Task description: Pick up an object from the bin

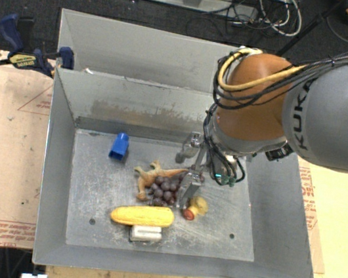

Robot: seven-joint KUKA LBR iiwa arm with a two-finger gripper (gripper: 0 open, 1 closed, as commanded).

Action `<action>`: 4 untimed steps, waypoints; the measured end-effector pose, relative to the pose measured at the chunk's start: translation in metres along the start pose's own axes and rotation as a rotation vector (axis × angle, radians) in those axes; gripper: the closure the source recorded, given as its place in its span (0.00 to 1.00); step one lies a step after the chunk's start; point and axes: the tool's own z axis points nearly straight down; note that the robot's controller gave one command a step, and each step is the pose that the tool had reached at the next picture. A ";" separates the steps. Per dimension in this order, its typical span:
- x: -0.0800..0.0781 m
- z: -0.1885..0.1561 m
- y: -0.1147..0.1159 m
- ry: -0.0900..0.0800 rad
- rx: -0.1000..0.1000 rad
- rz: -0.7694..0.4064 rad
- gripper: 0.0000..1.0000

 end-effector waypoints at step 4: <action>-0.010 0.111 -0.002 -0.018 -0.004 -0.006 0.00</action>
Offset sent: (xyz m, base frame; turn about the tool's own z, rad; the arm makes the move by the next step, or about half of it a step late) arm 0.0708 0.0610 -0.1082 0.1282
